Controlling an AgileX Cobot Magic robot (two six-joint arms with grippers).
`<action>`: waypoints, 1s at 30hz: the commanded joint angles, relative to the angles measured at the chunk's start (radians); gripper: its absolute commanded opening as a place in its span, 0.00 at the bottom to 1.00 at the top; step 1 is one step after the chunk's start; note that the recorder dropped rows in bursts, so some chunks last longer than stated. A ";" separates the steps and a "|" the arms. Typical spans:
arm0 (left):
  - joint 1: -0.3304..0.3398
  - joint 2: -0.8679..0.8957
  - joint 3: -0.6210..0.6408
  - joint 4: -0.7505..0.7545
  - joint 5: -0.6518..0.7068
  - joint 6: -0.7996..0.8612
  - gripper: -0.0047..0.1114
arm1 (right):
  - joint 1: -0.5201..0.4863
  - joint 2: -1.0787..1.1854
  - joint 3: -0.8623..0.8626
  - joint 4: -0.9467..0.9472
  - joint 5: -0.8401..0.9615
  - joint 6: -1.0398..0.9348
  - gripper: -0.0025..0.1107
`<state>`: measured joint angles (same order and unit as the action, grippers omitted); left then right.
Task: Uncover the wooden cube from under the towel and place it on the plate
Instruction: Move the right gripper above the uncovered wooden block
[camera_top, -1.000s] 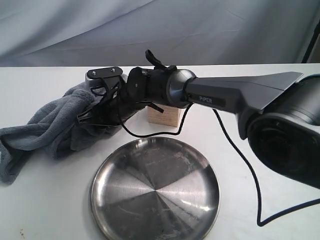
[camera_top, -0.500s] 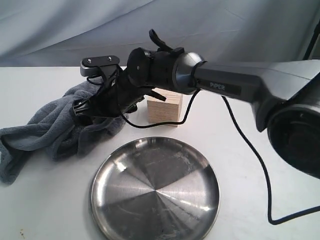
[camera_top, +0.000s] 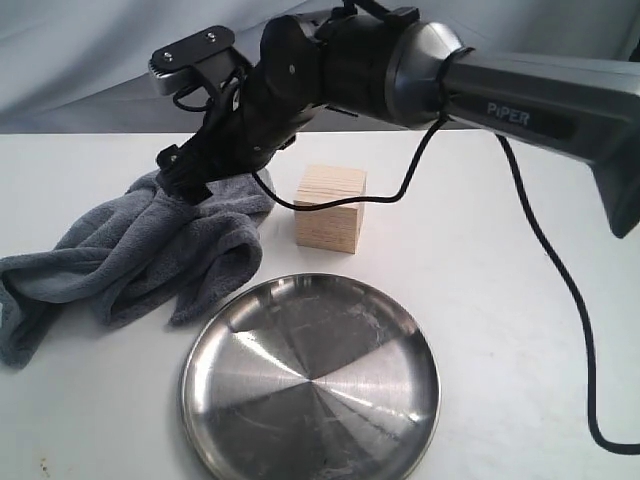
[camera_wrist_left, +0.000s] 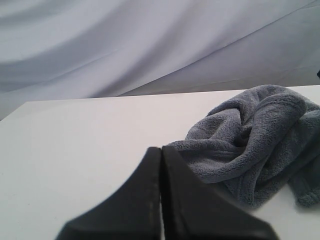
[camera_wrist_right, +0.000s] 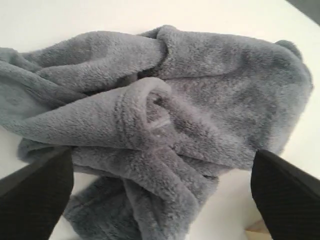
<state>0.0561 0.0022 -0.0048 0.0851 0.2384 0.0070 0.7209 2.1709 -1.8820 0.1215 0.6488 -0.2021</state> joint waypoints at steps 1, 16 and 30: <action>0.003 -0.002 0.005 0.000 -0.010 0.002 0.04 | -0.016 -0.015 -0.004 -0.221 0.036 0.235 0.80; 0.003 -0.002 0.005 0.000 -0.010 0.000 0.04 | -0.206 0.023 -0.004 -0.229 0.176 0.526 0.79; 0.003 -0.002 0.005 0.000 -0.010 0.000 0.04 | -0.211 0.071 -0.004 -0.161 0.049 0.658 0.89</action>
<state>0.0561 0.0022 -0.0048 0.0851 0.2384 0.0070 0.5133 2.2439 -1.8820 -0.0420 0.7233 0.4515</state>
